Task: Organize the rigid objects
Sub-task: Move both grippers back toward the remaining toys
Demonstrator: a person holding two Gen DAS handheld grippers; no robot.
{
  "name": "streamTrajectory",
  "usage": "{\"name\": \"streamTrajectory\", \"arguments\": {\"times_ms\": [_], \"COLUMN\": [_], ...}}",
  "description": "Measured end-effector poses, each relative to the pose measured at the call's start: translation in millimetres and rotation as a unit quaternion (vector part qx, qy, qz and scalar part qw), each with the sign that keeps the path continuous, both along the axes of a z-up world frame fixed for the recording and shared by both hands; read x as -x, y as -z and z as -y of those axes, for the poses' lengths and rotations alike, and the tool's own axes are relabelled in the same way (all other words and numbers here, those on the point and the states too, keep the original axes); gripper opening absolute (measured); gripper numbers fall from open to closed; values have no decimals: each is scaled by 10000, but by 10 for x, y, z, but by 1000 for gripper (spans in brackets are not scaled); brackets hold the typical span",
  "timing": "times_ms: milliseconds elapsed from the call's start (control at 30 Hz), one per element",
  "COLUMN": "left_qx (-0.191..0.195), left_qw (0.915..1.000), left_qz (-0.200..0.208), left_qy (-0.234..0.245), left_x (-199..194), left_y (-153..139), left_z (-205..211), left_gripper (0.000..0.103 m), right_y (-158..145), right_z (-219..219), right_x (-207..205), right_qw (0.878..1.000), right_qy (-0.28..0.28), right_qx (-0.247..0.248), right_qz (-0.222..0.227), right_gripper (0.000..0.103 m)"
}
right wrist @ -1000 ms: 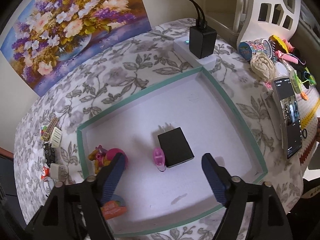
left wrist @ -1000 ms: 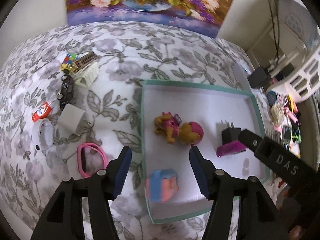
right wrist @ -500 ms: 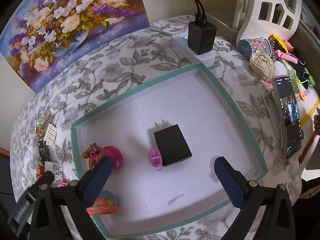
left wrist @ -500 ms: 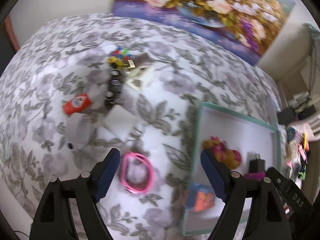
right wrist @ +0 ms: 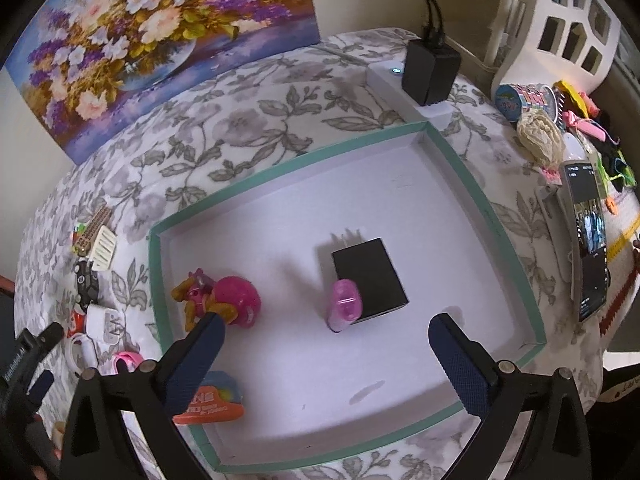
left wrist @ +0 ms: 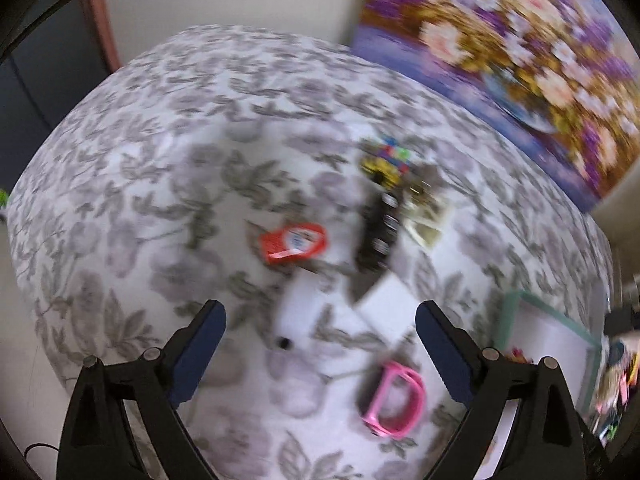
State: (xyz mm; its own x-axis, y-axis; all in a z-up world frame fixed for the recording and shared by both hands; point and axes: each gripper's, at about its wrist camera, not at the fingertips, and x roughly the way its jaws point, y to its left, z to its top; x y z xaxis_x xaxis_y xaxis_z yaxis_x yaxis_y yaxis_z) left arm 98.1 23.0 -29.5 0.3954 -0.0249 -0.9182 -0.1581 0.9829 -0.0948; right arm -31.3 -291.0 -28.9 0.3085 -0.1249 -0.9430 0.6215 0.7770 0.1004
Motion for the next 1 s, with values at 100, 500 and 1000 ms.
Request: {"name": "streamTrajectory", "arguments": {"times_ms": [100, 500, 1000], "left_qx": [-116, -417, -31], "left_qw": [9997, 9968, 9983], "left_qz": [-3, 107, -264], "left_qy": [-211, -672, -510], "left_x": [-41, -100, -168], "left_y": [-3, -59, 68], "left_z": [-171, -564, -593], "left_gripper": [96, 96, 96], "right_y": [-5, -21, 26], "right_z": [-88, -626, -1582], "right_x": [-48, -333, -751], "right_qw": [9999, 9961, 9762], "right_qy": [-167, -850, -2124], "right_qx": [28, 67, -112], "right_qz": [26, 206, 431], "right_gripper": [103, 103, 103]}}
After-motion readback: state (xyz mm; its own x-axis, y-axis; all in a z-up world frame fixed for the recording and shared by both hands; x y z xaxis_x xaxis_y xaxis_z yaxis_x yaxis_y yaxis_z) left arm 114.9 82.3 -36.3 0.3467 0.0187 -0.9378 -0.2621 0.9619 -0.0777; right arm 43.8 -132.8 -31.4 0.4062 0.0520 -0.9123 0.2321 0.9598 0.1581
